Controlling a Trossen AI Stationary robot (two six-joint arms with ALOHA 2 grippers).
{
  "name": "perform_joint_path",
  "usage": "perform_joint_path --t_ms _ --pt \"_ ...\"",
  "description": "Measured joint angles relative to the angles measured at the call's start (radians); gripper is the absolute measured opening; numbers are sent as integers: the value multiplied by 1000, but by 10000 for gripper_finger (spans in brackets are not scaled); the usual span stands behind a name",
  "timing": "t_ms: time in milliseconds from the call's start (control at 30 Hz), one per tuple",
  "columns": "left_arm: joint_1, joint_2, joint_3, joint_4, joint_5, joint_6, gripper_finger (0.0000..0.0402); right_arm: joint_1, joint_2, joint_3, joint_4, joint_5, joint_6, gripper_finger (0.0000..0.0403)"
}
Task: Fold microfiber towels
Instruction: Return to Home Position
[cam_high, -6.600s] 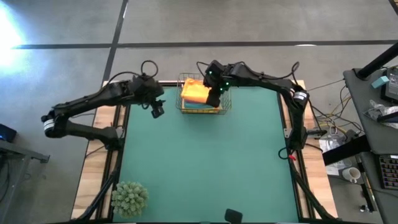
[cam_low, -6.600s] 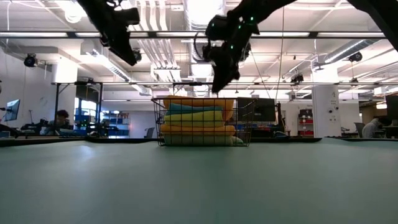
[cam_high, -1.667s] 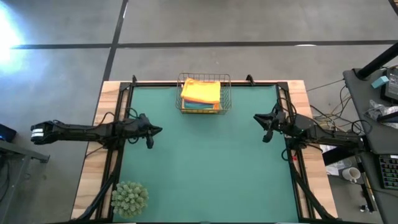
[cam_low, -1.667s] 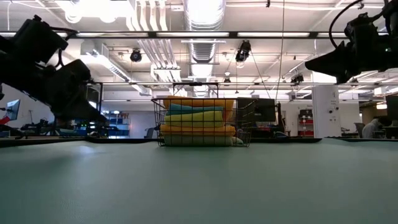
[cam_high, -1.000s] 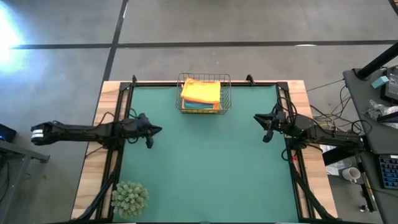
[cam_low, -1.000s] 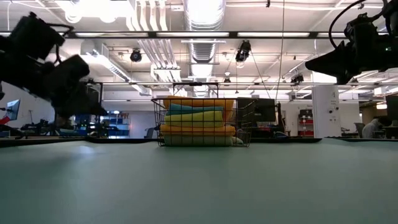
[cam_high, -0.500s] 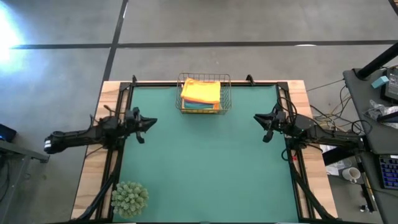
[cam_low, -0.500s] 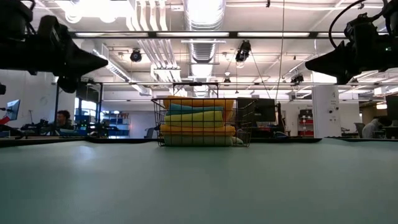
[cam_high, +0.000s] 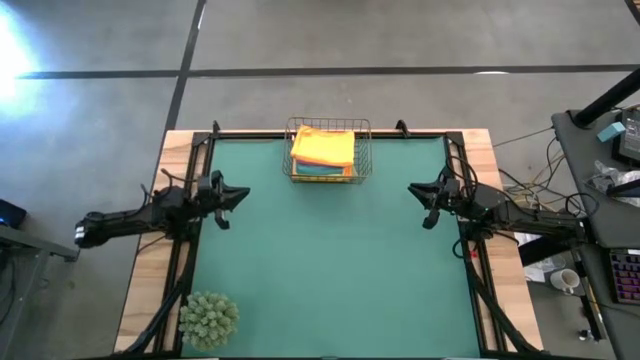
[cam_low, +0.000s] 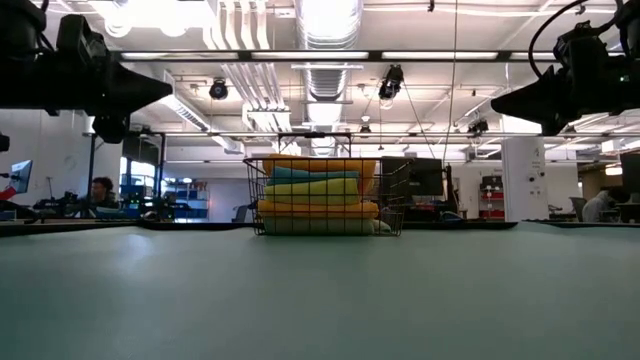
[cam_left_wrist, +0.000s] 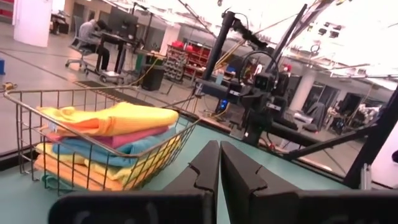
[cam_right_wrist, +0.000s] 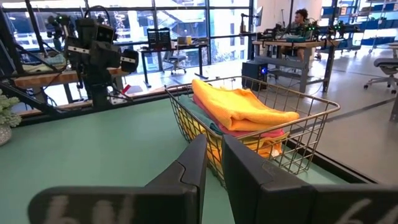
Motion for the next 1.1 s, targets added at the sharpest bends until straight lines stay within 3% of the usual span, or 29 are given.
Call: perform_joint_path --t_ms 233,1100 --pt "-44 0 0 2 0 0 0 0 0 0 -2 0 0 43" --pt "-43 56 0 1 0 0 0 0 0 1 -2 0 0 43"
